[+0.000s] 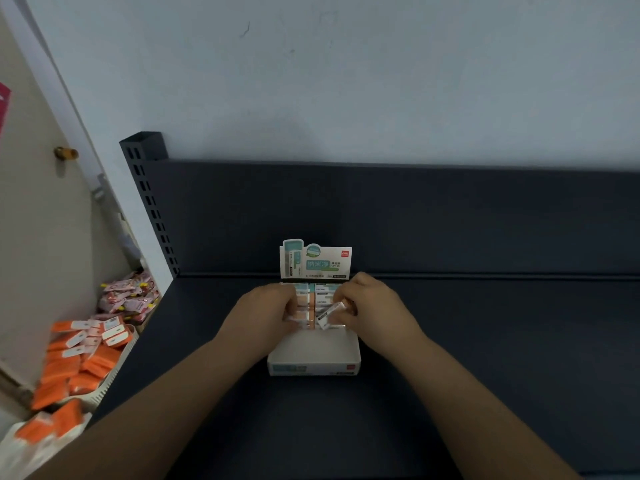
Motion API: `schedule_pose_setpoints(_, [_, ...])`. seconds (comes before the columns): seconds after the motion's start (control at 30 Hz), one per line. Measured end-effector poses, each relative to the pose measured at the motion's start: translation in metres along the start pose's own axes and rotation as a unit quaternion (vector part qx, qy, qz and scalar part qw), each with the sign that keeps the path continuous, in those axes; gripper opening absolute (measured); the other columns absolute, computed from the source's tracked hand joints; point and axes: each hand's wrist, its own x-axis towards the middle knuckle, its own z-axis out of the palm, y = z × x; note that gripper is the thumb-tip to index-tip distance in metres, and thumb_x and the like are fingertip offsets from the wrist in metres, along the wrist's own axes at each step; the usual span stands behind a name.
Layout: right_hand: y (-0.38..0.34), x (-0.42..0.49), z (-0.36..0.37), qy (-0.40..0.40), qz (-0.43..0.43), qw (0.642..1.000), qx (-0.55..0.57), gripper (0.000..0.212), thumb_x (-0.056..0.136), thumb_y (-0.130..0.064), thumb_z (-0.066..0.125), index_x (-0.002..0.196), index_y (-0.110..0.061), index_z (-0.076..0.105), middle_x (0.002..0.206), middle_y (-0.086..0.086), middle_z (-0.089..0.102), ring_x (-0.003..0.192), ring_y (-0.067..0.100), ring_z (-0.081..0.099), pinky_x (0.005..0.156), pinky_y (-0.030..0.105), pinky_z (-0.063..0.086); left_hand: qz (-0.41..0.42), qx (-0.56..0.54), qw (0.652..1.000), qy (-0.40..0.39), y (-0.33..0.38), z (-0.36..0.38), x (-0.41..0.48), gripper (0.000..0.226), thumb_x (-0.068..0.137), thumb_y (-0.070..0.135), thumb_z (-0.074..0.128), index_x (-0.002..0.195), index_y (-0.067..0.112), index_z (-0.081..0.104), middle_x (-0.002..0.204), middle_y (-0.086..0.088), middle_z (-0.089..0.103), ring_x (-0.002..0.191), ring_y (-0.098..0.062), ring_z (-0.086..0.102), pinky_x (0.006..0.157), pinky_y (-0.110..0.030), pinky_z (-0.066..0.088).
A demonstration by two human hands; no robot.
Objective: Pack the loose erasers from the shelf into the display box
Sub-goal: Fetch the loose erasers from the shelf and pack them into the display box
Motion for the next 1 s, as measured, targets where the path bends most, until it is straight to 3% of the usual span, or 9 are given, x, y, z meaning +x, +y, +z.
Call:
schedule_pose_setpoints(0.17, [-0.001,0.001,0.008,0.018,-0.025,0.996,-0.086,0.029,0.089,-0.036,0.059,0.108,-0.015,0.064,0.105,0.001,0.056,0.097,0.019,0.053,0.074,0.026,0.037,-0.004,-0.016,1.000,-0.021,-0.003,0.001,0.000,0.009,0.081,0.028,0.068,0.080,0.027,0.059,0.076,0.014,0.051,0.069,-0.001,0.048,0.056,-0.014,0.033])
schedule_pose_setpoints(0.3, [-0.003,-0.001,0.012,0.033,-0.052,0.989,-0.136,0.029,0.088,-0.035,0.059,0.099,-0.010,0.069,0.104,0.004,0.057,0.092,0.023,0.055,0.073,0.033,0.047,-0.003,-0.012,1.000,-0.019,-0.003,0.002,0.001,0.012,0.081,0.028,0.068,0.082,0.028,0.056,0.080,0.013,0.053,0.075,-0.004,0.049,0.059,-0.017,0.036])
schedule_pose_setpoints(0.37, [-0.004,-0.003,0.012,0.039,-0.057,0.986,-0.151,0.024,0.083,-0.032,0.066,0.088,-0.009,0.072,0.098,0.004,0.058,0.083,0.023,0.057,0.061,0.034,0.050,-0.007,-0.018,1.000,-0.017,-0.004,0.002,0.001,0.013,0.081,0.028,0.068,0.085,0.027,0.055,0.081,0.012,0.053,0.075,-0.004,0.050,0.059,-0.018,0.037])
schedule_pose_setpoints(0.47, [-0.008,-0.003,0.010,0.027,-0.081,0.975,-0.205,0.017,0.065,-0.031,0.081,0.069,-0.017,0.073,0.076,-0.002,0.059,0.062,0.017,0.056,0.044,0.024,0.040,-0.007,-0.028,1.000,-0.012,-0.003,0.002,0.000,0.015,0.081,0.030,0.067,0.088,0.027,0.054,0.078,0.011,0.053,0.071,-0.003,0.050,0.056,-0.019,0.035])
schedule_pose_setpoints(0.7, [-0.008,0.001,0.008,-0.002,-0.149,0.962,-0.231,0.012,0.064,-0.026,0.081,0.073,-0.023,0.075,0.070,-0.003,0.061,0.065,0.020,0.059,0.051,0.028,0.045,-0.008,-0.022,1.000,-0.009,0.000,0.000,-0.001,0.016,0.083,0.035,0.064,0.090,0.030,0.051,0.078,0.011,0.054,0.071,-0.004,0.050,0.056,-0.022,0.036])
schedule_pose_setpoints(0.87, [-0.008,0.003,0.010,-0.034,-0.148,0.959,-0.241,0.024,0.092,-0.021,0.055,0.113,-0.018,0.066,0.108,0.003,0.060,0.100,0.025,0.054,0.078,0.036,0.042,-0.007,-0.025,1.000,-0.012,-0.001,-0.001,-0.001,0.017,0.084,0.033,0.064,0.095,0.028,0.051,0.079,0.010,0.055,0.072,-0.005,0.052,0.061,-0.025,0.043])
schedule_pose_setpoints(1.0, [-0.004,0.003,0.014,-0.027,-0.144,0.961,-0.237,0.020,0.091,-0.019,0.057,0.108,-0.017,0.067,0.103,0.002,0.061,0.095,0.024,0.054,0.070,0.033,0.036,-0.011,-0.037,0.999,-0.015,-0.002,-0.001,0.000,0.019,0.083,0.033,0.065,0.092,0.027,0.050,0.079,0.009,0.057,0.072,-0.006,0.054,0.064,-0.028,0.047])
